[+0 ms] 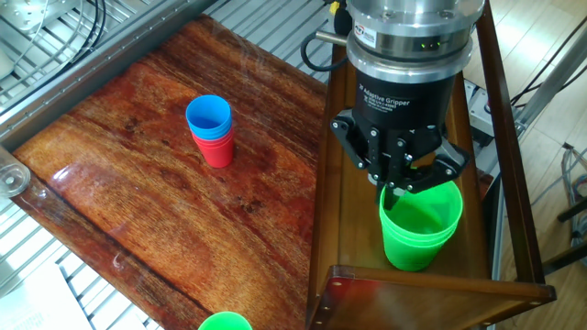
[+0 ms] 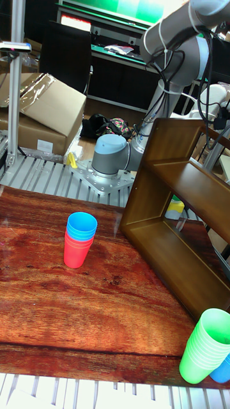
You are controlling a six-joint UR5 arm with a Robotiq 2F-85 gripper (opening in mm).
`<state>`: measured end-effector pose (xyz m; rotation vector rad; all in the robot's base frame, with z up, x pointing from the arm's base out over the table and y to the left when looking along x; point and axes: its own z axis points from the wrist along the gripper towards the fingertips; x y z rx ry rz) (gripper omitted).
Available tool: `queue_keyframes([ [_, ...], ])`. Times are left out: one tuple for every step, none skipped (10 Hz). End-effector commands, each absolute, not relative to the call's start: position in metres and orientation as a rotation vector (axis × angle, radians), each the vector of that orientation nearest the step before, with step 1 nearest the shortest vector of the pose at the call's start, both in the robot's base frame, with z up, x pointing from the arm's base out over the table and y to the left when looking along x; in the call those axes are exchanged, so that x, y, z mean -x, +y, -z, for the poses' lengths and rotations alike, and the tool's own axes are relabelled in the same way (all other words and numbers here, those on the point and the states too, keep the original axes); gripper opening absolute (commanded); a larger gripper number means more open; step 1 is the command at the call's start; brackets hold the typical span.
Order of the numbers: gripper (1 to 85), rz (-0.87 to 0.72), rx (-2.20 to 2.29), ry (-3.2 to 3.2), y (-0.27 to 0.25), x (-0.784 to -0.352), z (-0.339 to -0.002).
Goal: Take the cups off the shelf and stack them together
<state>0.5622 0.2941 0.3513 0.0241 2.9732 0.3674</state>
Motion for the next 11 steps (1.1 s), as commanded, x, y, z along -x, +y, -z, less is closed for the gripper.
queue_keyframes([
  [1.3,-0.373,-0.015,2.998,0.293,-0.554,-0.359],
  [1.3,-0.361,0.025,3.012,0.289,-0.551,-0.363],
  [1.3,-0.356,0.090,3.041,0.284,-0.544,-0.375],
  [1.3,-0.310,0.184,3.059,0.272,-0.541,-0.387],
  [1.3,-0.237,0.303,3.063,0.255,-0.539,-0.398],
  [1.3,-0.198,0.401,3.067,0.244,-0.536,-0.409],
  [1.3,-0.086,0.560,3.056,0.219,-0.535,-0.417],
  [1.3,-0.011,0.678,3.036,0.201,-0.536,-0.420],
  [1.3,0.058,0.784,3.002,0.186,-0.540,-0.422],
  [1.3,0.164,0.906,2.944,0.164,-0.548,-0.422],
  [1.3,0.217,1.029,2.892,0.149,-0.549,-0.419],
])
